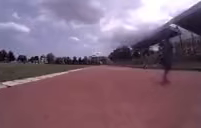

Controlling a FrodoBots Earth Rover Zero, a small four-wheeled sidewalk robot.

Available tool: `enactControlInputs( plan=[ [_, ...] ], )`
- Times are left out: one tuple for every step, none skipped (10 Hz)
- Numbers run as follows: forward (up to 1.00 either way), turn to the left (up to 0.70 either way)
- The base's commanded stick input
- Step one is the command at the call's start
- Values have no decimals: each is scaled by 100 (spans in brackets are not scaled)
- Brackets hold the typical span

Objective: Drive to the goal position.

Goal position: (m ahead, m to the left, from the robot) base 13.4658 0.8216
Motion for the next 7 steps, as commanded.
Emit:
enactControlInputs(
  plan=[
    [45,0],
    [45,0],
    [45,0],
    [45,0],
    [45,0],
    [45,0],
    [45,0]
  ],
)
